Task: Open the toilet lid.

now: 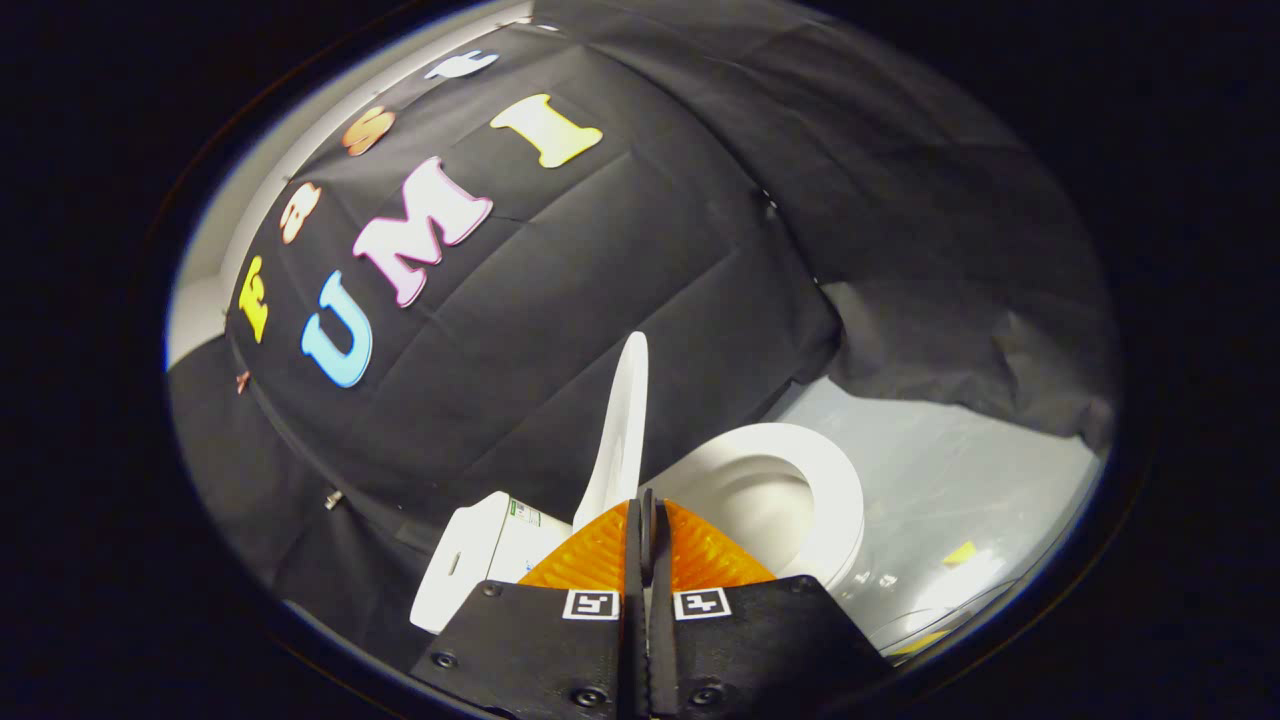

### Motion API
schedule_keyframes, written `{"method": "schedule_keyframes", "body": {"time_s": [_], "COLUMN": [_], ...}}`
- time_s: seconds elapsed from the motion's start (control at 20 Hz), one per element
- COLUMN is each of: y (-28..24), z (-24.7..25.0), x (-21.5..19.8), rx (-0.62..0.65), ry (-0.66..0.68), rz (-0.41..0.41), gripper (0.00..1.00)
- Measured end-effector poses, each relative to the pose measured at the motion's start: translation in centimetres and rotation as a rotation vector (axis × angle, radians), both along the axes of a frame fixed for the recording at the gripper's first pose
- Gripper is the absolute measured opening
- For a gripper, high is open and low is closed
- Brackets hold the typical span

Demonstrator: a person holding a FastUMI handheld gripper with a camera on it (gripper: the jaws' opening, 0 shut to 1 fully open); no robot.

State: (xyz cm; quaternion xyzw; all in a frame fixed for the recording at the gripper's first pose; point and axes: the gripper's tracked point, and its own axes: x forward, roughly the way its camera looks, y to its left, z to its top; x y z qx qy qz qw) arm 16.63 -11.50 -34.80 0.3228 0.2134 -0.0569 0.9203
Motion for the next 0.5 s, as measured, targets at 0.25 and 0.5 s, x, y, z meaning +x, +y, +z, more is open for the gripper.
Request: {"method": "schedule_keyframes", "body": {"time_s": [0.25,0.5], "y": [5.6,10.9], "z": [5.0,8.0], "x": [0.2,0.6], "rx": [-0.166,-0.270], "ry": [-0.035,-0.064], "rz": [0.055,0.111], "gripper": [0.06,0.06]}}
